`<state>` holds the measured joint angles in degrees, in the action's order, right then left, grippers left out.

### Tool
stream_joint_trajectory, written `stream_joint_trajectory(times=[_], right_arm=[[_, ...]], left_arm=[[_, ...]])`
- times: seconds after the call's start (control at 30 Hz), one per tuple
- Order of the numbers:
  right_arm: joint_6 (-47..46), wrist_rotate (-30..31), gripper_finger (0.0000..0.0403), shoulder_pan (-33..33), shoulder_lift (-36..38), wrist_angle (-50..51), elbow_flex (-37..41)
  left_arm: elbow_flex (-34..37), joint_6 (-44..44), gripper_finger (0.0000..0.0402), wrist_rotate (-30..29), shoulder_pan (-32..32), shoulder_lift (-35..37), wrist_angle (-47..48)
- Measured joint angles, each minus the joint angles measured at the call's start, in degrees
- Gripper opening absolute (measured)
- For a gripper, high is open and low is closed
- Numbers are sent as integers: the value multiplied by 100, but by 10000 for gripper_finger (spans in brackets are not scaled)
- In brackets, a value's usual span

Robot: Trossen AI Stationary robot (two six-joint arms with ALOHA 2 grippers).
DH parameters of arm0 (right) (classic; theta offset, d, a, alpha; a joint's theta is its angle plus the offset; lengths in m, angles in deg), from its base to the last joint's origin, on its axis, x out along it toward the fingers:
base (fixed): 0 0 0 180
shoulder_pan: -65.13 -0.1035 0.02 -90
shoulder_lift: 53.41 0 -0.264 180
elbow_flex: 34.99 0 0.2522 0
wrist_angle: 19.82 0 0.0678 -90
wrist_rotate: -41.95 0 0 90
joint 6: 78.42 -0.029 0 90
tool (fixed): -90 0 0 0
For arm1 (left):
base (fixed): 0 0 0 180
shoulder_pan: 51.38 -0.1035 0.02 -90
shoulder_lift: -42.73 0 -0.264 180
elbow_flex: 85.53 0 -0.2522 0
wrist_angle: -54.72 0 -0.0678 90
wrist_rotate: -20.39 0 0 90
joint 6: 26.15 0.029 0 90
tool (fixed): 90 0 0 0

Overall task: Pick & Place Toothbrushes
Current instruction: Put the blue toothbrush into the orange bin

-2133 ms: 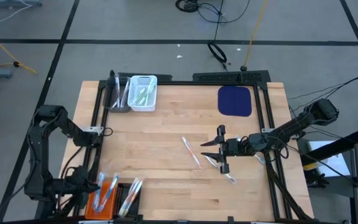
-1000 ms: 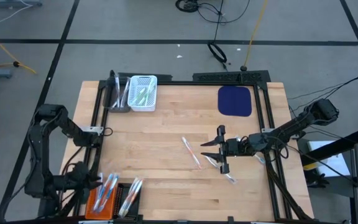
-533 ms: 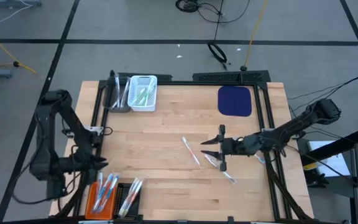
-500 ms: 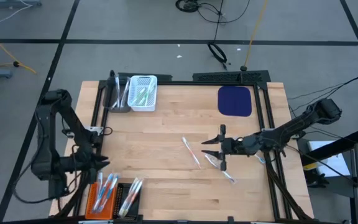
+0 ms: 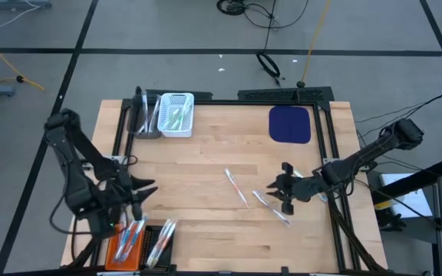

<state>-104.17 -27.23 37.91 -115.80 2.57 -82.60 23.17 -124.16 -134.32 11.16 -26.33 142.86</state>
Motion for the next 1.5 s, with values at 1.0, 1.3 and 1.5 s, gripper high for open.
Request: stream_joint_trajectory(times=[1.0,1.3,1.5], right_arm=[[-2637,-1226,99,1271,754,5140,25],[-2601,-1511,154,1269,713,4733,481],[-2591,-1507,164,1266,710,4622,615]], left_arm=[[2,5029,120,1951,-2759,-2,-3508],[2,5699,120,1981,-2765,-2,-4142],[2,5756,120,1981,-2787,-2,-4170]])
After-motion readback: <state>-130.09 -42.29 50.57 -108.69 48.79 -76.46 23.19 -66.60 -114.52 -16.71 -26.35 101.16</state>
